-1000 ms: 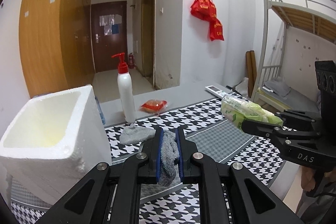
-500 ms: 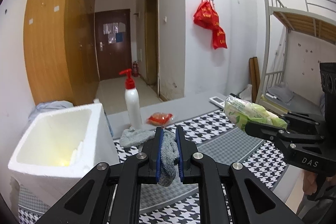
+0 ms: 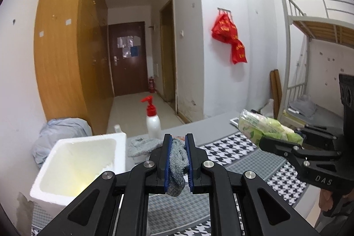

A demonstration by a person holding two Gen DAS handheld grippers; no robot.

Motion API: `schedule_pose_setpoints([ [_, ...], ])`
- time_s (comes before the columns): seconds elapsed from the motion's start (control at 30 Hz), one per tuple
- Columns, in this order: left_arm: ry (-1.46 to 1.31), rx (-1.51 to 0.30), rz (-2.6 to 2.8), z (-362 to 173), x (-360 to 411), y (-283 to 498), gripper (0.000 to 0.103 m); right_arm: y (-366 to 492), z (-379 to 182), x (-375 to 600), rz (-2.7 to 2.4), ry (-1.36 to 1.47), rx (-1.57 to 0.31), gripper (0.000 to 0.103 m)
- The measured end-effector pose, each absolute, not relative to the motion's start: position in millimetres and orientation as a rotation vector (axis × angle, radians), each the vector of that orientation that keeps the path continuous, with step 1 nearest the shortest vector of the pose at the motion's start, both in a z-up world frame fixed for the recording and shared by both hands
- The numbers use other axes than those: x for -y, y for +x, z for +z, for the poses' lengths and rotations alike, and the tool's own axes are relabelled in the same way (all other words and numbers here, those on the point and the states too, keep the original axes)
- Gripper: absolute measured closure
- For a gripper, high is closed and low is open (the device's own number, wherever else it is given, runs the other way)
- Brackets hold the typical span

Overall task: Organize soft objects
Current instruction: 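Lift the grey sock and green tissue pack and carry both over the foam box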

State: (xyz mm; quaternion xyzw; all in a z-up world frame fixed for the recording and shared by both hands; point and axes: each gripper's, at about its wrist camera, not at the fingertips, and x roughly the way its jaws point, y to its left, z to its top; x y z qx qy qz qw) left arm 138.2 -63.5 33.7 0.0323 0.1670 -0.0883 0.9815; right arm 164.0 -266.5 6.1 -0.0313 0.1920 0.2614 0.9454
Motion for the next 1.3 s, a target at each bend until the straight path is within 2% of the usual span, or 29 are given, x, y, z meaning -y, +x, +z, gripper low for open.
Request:
schedule_pose_setpoints([
  [0.6, 0.051, -0.278, -0.056, 54, 22, 138, 0.090, 170, 22, 240, 0.617, -0.060, -0.369, 0.071],
  [1.3, 0.020, -0.312, 0.130, 47, -41, 134, 0.090, 165, 22, 166, 0.790, -0.126, -0.378, 0.071],
])
